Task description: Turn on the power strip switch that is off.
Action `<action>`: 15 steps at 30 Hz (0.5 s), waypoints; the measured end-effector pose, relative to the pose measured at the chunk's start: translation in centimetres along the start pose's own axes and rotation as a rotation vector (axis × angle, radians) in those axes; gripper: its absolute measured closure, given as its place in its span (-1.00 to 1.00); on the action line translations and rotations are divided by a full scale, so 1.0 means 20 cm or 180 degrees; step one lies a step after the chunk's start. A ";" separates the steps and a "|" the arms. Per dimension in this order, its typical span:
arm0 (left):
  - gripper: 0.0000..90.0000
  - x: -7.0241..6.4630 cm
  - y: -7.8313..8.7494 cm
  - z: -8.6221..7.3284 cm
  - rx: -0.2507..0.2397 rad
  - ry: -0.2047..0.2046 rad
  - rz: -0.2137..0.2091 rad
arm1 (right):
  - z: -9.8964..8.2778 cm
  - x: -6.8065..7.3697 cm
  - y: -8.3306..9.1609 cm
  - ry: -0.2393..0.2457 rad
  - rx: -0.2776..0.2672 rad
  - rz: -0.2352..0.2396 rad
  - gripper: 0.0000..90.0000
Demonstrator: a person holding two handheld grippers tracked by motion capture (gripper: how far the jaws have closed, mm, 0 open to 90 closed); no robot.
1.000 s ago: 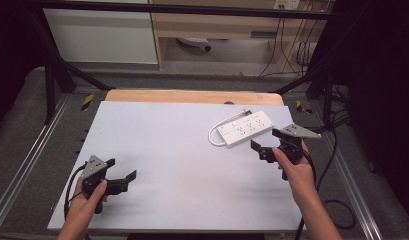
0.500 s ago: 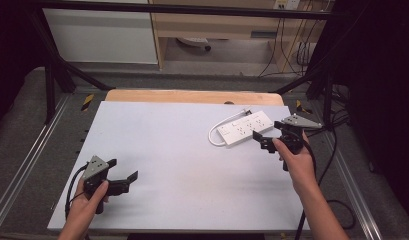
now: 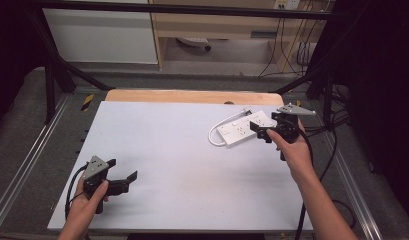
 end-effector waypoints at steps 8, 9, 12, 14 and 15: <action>-0.86 -0.02 0.01 -0.01 0.0026 -0.0039 -0.0036 | 0.02 -0.03 -0.04 -0.0062 -0.0005 -0.0059 -0.90; -0.86 -0.02 0.00 -0.01 0.0035 -0.0047 -0.0038 | 0.02 -0.04 -0.05 -0.0061 -0.0012 -0.0077 -0.90; -0.86 -0.02 0.00 -0.01 0.0033 -0.0067 -0.0043 | 0.02 -0.06 -0.06 -0.0103 -0.0035 -0.0111 -0.89; -0.86 -0.02 0.00 -0.01 0.0032 -0.0055 -0.0041 | 0.02 -0.06 -0.08 -0.0123 -0.0032 -0.0127 -0.89; -0.86 -0.02 0.00 -0.01 0.0034 -0.0054 -0.0039 | 0.02 -0.07 -0.08 -0.0124 -0.0029 -0.0140 -0.88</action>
Point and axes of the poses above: each handheld gripper's, and its own axes: y roughly backward along the jaws, z roughly out of its top, x roughly to its left, the point moved 2 cm from there along -y, roughly forward along the jaws, and after that the axes turned 13 degrees about -x, right-handed, at the moved point
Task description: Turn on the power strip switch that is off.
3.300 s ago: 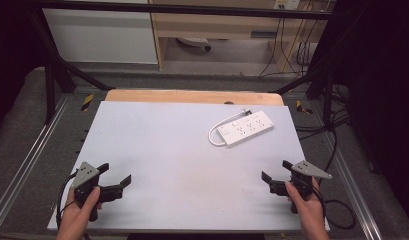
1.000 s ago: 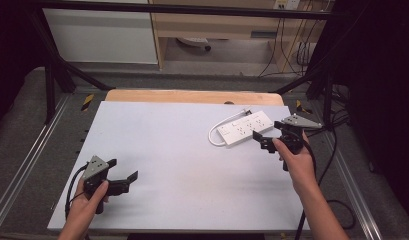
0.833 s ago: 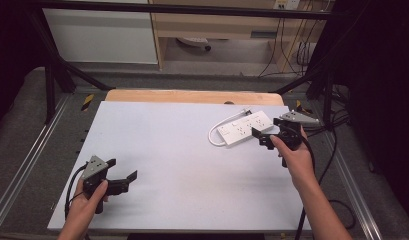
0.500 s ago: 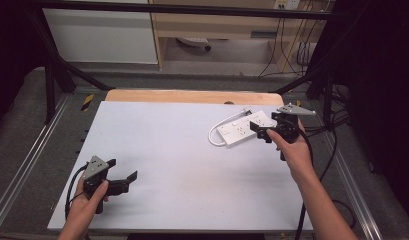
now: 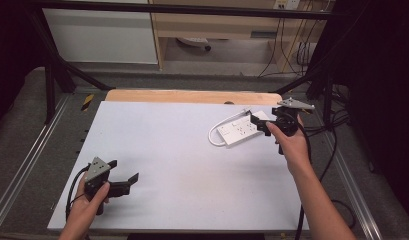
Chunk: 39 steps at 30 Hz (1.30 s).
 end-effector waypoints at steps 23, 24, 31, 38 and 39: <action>-0.86 -0.02 -0.01 0.01 0.0005 -0.0093 -0.0057 | -0.03 -0.01 -0.18 -0.0027 0.0130 -0.0131 -0.82; -0.86 -0.02 -0.01 0.01 0.0005 -0.0098 -0.0062 | -0.04 -0.01 -0.19 -0.0019 0.0136 -0.0136 -0.81; -0.86 -0.02 -0.01 0.01 -0.0012 -0.0088 -0.0056 | -0.05 0.00 -0.24 0.0000 0.0201 -0.0148 -0.79; -0.86 -0.02 -0.01 0.01 -0.0001 -0.0094 -0.0057 | -0.07 0.02 -0.28 -0.0004 0.0230 -0.0152 -0.78; -0.86 -0.02 0.00 0.01 -0.0005 -0.0101 -0.0058 | -0.07 0.02 -0.29 -0.0005 0.0252 -0.0155 -0.76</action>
Point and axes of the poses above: each handheld gripper's, and its own axes: y roughly backward along the jaws, z roughly out of its top, x roughly to its left, the point moved 2 cm from there along -y, roughly forward along the jaws, and after that the axes turned 13 degrees about -x, right-handed, at the moved point
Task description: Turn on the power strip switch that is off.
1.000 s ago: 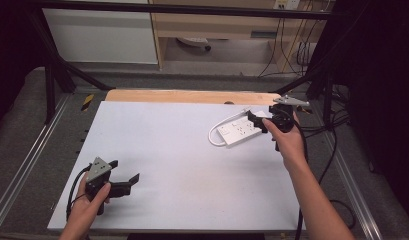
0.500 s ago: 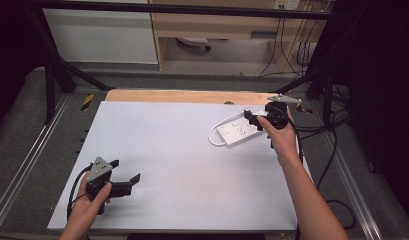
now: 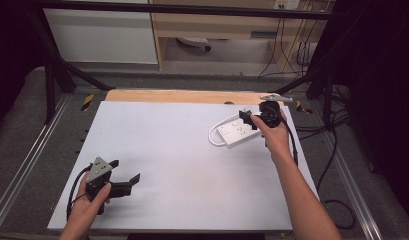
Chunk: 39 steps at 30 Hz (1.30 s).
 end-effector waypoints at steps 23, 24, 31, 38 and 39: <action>-0.86 0.00 0.00 -0.01 0.0028 -0.0007 -0.0011 | -0.06 0.04 -0.10 0.0166 0.0173 0.0141 -0.11; -0.86 0.00 0.00 -0.01 0.0028 -0.0008 -0.0011 | -0.06 0.04 -0.10 0.0163 0.0180 0.0136 -0.07; -0.86 0.00 -0.01 0.00 0.0028 -0.0005 -0.0016 | -0.09 0.03 -0.13 0.0193 0.0199 0.0098 0.21; -0.86 -0.01 -0.01 0.00 0.0028 -0.0007 -0.0027 | -0.11 0.04 -0.16 0.0244 0.0195 0.0053 0.55; -0.86 -0.01 0.00 0.00 0.0027 -0.0009 -0.0027 | -0.11 0.04 -0.16 0.0246 0.0200 0.0045 0.58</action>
Point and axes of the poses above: each handheld gripper's, and its own axes: y roughly backward along the jaws, z roughly out of its top, x roughly to its left, the point moved 2 cm from there along -y, roughly forward along the jaws, and after that the axes turned 13 degrees about -x, right-handed, at the moved point
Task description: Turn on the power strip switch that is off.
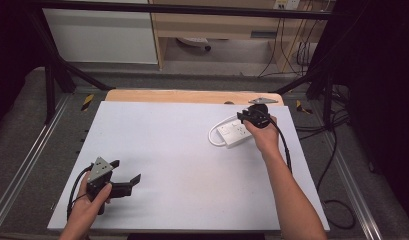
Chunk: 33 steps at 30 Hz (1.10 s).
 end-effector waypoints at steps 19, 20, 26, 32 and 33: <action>-0.86 0.00 0.01 0.01 -0.0059 -0.0014 0.0037 | -0.02 0.05 -0.04 0.0162 -0.0110 0.0066 0.96; -0.86 0.01 0.01 0.01 -0.0063 -0.0006 0.0046 | -0.03 0.04 -0.04 0.0147 -0.0100 0.0076 0.97; -0.86 0.01 0.01 0.01 -0.0061 -0.0032 0.0078 | -0.05 0.05 -0.05 0.0155 -0.0022 0.0101 1.00; -0.86 0.00 0.00 0.01 -0.0066 -0.0002 0.0067 | -0.07 0.06 -0.07 0.0151 0.0000 0.0118 1.00; -0.86 0.00 0.00 0.01 -0.0062 -0.0007 0.0061 | -0.07 0.06 -0.07 0.0155 0.0005 0.0123 1.00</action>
Point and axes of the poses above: each handheld gripper's, and its own axes: y roughly backward along the jaws, z roughly out of its top, x roughly to its left, the point moved 2 cm from there along -y, roughly forward along the jaws, and after that the axes turned 13 degrees about -x, right-handed, at the moved point
